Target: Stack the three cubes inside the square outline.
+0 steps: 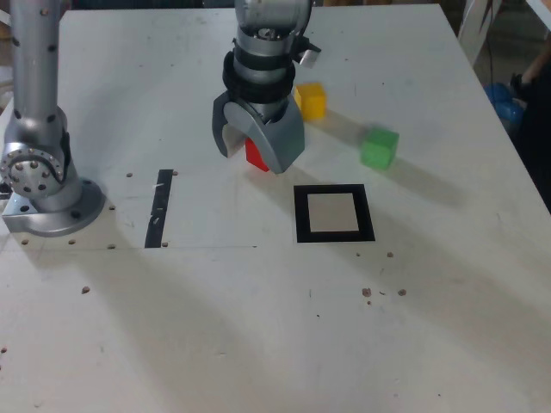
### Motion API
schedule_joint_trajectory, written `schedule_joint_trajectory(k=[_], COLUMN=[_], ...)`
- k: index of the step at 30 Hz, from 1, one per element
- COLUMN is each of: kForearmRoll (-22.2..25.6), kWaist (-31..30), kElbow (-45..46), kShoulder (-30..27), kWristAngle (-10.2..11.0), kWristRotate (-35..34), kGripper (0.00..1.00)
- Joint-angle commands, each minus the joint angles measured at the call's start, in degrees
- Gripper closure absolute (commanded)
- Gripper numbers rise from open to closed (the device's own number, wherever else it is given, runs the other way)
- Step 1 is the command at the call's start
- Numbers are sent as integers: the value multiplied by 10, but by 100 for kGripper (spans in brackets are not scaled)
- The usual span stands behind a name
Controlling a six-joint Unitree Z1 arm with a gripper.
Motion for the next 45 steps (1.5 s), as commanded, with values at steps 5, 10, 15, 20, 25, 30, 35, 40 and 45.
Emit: schedule_joint_trajectory(k=[5,10,15,20,25,30,35,40,45], kForearmRoll=[1,13,16,20,27,43,94,172,191], kWaist=[-4,-4,-4,-3,-3,-8,-59,-149,-203], kElbow=[-9,-16,-18,-16,-15,-23,-59,-135,-180], kShoulder=[-4,-5,-3,-2,-12,-39,-71,-74,-39], kWristAngle=[-4,-11,-6,0,9,-19,-60,-46,-53], kWristRotate=[-1,-6,-15,-24,-44,-65,-157,-291,-383], kGripper=[54,63,72,75,78,81,83,83,83])
